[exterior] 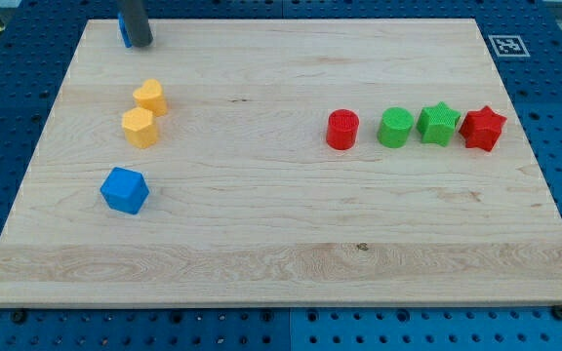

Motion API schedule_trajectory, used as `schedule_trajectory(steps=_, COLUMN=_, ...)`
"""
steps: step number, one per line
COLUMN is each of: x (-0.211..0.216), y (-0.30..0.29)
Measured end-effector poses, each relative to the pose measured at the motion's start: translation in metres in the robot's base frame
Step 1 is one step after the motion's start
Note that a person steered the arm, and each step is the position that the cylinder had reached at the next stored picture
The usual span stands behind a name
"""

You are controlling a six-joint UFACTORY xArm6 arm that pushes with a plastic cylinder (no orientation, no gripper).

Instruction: Move the green star at the top of the board

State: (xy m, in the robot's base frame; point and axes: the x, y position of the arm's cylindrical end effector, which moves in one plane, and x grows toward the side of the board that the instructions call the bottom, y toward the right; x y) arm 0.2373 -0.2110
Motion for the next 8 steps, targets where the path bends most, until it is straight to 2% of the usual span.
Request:
schedule_trajectory(steps=2, x=0.026, y=0.039)
schedule_trajectory(steps=3, x=0.026, y=0.044)
schedule_trajectory(steps=5, x=0.03, y=0.001)
schedule_trajectory(steps=6, x=0.03, y=0.025)
schedule_trajectory(steps=7, x=0.041, y=0.092)
schedule_trajectory(steps=8, x=0.072, y=0.16)
